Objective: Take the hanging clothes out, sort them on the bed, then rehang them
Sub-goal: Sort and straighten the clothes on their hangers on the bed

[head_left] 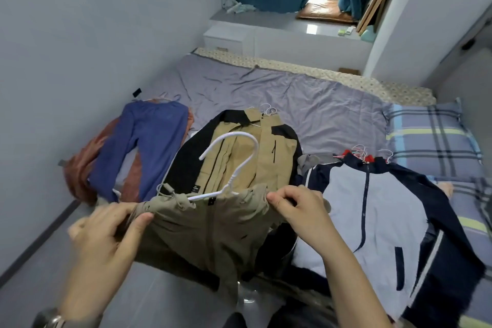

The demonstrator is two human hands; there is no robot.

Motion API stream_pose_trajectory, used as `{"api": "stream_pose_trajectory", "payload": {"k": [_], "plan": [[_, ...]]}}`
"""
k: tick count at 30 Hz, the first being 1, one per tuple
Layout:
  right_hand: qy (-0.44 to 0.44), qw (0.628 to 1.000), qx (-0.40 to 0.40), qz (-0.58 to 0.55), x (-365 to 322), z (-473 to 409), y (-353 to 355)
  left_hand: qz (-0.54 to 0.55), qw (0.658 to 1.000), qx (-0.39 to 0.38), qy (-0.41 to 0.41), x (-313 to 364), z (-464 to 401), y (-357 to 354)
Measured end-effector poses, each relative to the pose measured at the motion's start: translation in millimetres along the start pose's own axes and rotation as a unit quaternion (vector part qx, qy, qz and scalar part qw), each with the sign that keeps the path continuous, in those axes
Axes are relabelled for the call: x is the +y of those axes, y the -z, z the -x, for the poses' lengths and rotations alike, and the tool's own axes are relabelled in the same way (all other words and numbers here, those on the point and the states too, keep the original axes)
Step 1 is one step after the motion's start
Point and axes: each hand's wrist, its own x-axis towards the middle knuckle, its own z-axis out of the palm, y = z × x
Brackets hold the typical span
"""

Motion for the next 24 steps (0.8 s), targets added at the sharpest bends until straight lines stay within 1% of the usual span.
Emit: {"api": "stream_pose_trajectory", "payload": {"k": [3,5,8,13,16,19,24], "plan": [[0.037,0.999,-0.011,-0.01,-25.2,18.1,-26.1,-0.005,0.999,0.028,0.032,-21.5,23.7,32.4],[0.055,0.998,-0.013,-0.015,-35.2,30.9,-41.3,-0.009,0.998,0.027,0.054,-33.2,34.6,46.3],[0.053,0.998,-0.007,-0.015,-34.9,48.6,-50.8,-0.005,0.998,0.032,0.057,-37.8,45.6,54.7],[0.027,0.999,-0.016,-0.019,-28.8,72.1,-29.5,0.04,0.999,0.023,0.029,-25.0,48.7,50.2],[0.007,0.999,0.012,-0.042,-24.3,85.6,-9.5,0.065,0.998,0.016,-0.003,-14.0,38.9,41.1],[-0.018,0.998,0.06,-0.017,-13.1,102.0,7.9,0.121,0.993,-0.008,0.01,-1.7,29.4,26.9],[-0.062,0.99,0.109,0.06,11.4,135.2,27.1,0.189,0.976,-0.104,0.027,10.3,27.1,-4.3]]}}
